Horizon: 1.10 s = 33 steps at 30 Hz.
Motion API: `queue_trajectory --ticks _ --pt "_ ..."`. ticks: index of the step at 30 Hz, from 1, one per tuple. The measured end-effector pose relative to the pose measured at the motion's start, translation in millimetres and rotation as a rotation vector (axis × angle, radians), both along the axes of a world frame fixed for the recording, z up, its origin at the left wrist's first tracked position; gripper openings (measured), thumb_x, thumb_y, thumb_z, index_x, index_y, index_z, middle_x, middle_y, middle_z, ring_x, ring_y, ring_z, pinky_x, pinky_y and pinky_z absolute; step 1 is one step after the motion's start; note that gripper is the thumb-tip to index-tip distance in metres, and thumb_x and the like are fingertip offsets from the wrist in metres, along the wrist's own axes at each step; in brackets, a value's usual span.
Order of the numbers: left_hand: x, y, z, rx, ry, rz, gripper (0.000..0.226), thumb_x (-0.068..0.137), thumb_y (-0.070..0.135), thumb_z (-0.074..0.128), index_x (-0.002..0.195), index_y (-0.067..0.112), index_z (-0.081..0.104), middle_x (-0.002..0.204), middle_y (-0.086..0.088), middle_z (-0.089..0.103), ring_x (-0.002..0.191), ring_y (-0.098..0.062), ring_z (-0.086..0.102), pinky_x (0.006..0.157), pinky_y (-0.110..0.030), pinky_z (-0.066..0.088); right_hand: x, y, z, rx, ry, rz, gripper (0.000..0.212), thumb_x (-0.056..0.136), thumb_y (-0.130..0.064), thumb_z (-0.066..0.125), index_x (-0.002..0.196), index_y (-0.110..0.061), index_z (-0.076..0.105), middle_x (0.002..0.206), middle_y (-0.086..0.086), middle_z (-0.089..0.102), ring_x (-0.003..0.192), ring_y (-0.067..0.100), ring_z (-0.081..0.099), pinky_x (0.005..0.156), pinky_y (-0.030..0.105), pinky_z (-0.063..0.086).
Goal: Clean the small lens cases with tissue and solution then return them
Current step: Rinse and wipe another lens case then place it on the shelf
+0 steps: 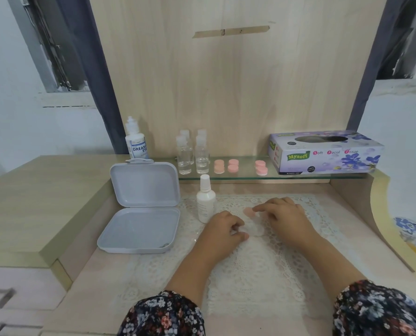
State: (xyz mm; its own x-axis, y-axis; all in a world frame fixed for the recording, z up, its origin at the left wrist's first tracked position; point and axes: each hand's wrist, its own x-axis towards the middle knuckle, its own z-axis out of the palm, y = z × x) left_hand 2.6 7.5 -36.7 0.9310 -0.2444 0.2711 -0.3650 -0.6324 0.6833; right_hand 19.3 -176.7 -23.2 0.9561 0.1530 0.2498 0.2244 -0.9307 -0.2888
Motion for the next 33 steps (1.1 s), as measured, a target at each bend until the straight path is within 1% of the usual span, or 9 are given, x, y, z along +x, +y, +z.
queue_trajectory --ticks 3,5,8,13,17,22,27,30,33 --pt "-4 2 3 -0.03 0.03 0.025 0.027 0.084 0.025 0.07 0.109 0.016 0.066 0.095 0.006 0.055 0.088 -0.008 0.053 0.081 -0.018 0.044 -4 1 -1 0.039 -0.016 -0.013 0.044 0.096 -0.01 0.042 0.123 -0.038 0.061 0.126 -0.013 0.058 0.12 0.012 0.039 0.088 0.029 0.024" --pt "-7 4 6 -0.057 0.06 0.041 0.024 0.084 0.025 0.07 0.106 0.017 0.066 0.087 0.008 0.054 0.08 -0.007 0.053 0.074 -0.018 0.044 -6 1 -2 0.06 -0.02 -0.022 0.042 0.096 -0.011 0.042 0.123 -0.037 0.062 0.125 -0.013 0.059 0.119 0.013 0.04 0.087 0.029 0.024" --pt "-12 9 9 -0.112 0.094 0.059 0.02 0.084 0.023 0.07 0.102 0.017 0.065 0.079 0.009 0.055 0.069 -0.003 0.051 0.066 -0.015 0.042 -8 4 -1 0.112 -0.025 -0.027 0.035 0.098 -0.016 0.045 0.121 -0.034 0.063 0.122 -0.01 0.062 0.12 0.016 0.043 0.094 0.032 0.029" --pt "-24 26 16 -0.174 0.076 0.131 0.018 0.082 0.022 0.071 0.099 0.019 0.065 0.076 0.009 0.055 0.068 -0.003 0.051 0.067 -0.015 0.044 -17 17 -1 0.223 -0.006 0.012 0.026 0.097 -0.024 0.051 0.116 -0.031 0.068 0.117 -0.011 0.066 0.111 0.015 0.052 0.1 0.039 0.039" --pt "-31 50 27 -0.22 0.045 0.204 0.017 0.078 0.021 0.074 0.093 0.02 0.067 0.075 0.009 0.057 0.067 -0.002 0.052 0.068 -0.016 0.044 -24 38 -1 0.24 0.001 0.06 0.024 0.097 -0.027 0.052 0.114 -0.03 0.069 0.116 -0.015 0.067 0.107 0.012 0.054 0.098 0.034 0.041" --pt "-32 89 43 -0.221 -0.006 0.298 0.012 0.079 0.017 0.072 0.089 0.021 0.067 0.075 0.008 0.06 0.068 -0.005 0.054 0.069 -0.018 0.045 -28 69 3 0.272 0.043 0.121 0.025 0.097 -0.026 0.052 0.115 -0.026 0.069 0.116 -0.012 0.068 0.107 0.009 0.057 0.093 0.027 0.045" --pt "-25 128 49 -0.065 -0.084 0.37 0.009 0.082 0.014 0.065 0.09 0.017 0.063 0.071 0.008 0.053 0.067 -0.009 0.048 0.066 -0.02 0.041 -30 93 5 0.291 0.062 0.168 0.025 0.097 -0.025 0.052 0.115 -0.025 0.07 0.111 -0.013 0.069 0.103 0.007 0.059 0.086 0.023 0.045" --pt "-16 144 47 0.109 -0.161 0.371 0.02 0.085 0.015 0.063 0.104 0.015 0.064 0.084 0.005 0.055 0.078 -0.012 0.051 0.074 -0.023 0.04 -30 104 7 0.292 0.064 0.182 0.026 0.097 -0.025 0.051 0.115 -0.024 0.07 0.114 -0.011 0.068 0.104 0.008 0.059 0.088 0.024 0.046" --pt "-11 152 41 0.318 -0.26 0.294 0.029 0.089 0.014 0.06 0.117 0.011 0.061 0.099 -0.001 0.057 0.091 -0.015 0.05 0.079 -0.027 0.041 -29 110 9 0.272 0.061 0.197 0.026 0.097 -0.024 0.051 0.115 -0.024 0.07 0.115 -0.009 0.069 0.104 0.009 0.06 0.09 0.026 0.046"
